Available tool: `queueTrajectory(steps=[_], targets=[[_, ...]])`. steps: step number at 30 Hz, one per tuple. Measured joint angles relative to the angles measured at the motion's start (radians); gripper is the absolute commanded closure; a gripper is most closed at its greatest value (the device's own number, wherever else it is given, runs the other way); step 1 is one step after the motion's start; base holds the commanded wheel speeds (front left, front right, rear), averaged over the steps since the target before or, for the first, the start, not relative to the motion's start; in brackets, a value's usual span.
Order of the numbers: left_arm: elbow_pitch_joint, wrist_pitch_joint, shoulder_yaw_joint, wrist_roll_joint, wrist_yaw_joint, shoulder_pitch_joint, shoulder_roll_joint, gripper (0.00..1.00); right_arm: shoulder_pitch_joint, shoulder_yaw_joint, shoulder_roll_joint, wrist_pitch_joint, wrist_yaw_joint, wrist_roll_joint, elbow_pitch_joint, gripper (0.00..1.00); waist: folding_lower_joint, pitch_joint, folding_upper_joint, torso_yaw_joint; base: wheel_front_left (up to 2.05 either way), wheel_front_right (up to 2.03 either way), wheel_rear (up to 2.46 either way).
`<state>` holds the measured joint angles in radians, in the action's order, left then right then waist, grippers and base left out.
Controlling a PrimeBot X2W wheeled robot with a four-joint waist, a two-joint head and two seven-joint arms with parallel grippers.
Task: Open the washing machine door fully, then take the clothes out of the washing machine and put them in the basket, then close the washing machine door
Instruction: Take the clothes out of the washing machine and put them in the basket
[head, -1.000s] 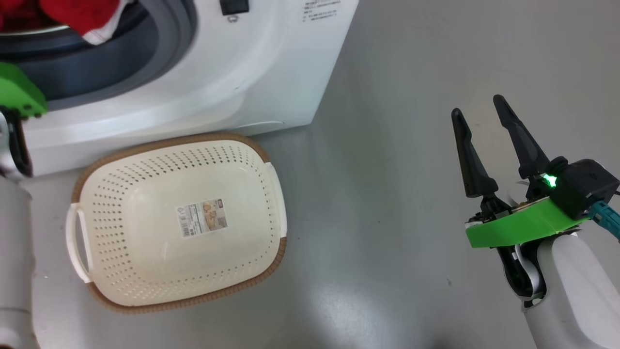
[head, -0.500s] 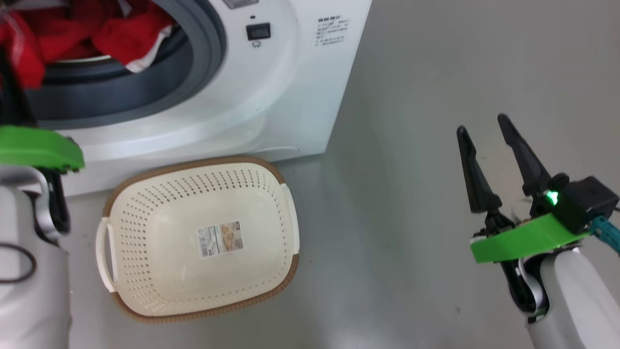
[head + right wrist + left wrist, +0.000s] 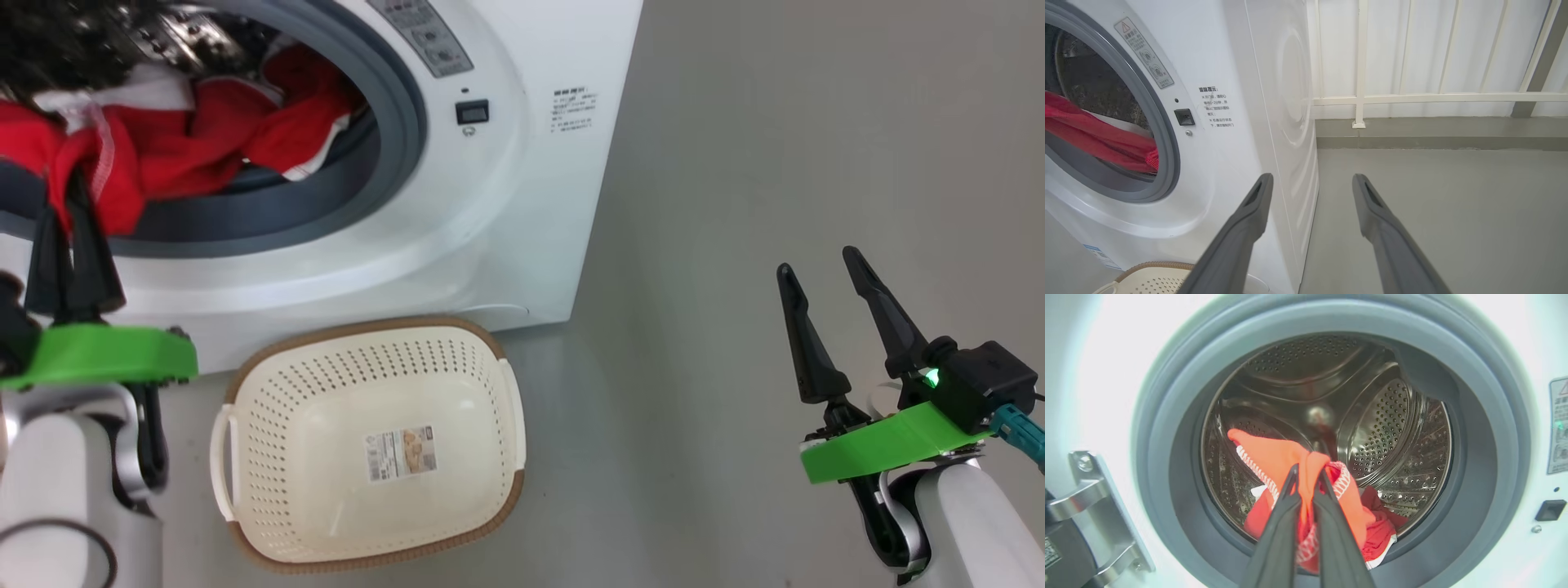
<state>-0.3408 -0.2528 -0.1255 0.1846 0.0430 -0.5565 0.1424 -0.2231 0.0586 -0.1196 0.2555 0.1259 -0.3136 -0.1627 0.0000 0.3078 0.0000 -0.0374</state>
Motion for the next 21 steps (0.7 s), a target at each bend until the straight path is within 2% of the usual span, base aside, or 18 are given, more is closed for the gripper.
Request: queueTrajectory(steps=[12, 21], targets=[[0.211, 0.02, 0.012, 0.01, 0.001, 0.209, -0.033, 1.0, 0.06, -0.01, 0.0, 0.0, 0.0, 0.0, -0.003, 0.0, 0.0, -0.093, 0.0, 0.016, 0.0, 0.0, 0.0], [0.359, 0.053, 0.043, 0.02, 0.011, 0.271, -0.055, 1.0, 0.062, -0.018, -0.001, 0.0, 0.0, 0.0, -0.003, 0.0, 0.0, -0.114, 0.0, 0.031, 0.0, 0.0, 0.0]])
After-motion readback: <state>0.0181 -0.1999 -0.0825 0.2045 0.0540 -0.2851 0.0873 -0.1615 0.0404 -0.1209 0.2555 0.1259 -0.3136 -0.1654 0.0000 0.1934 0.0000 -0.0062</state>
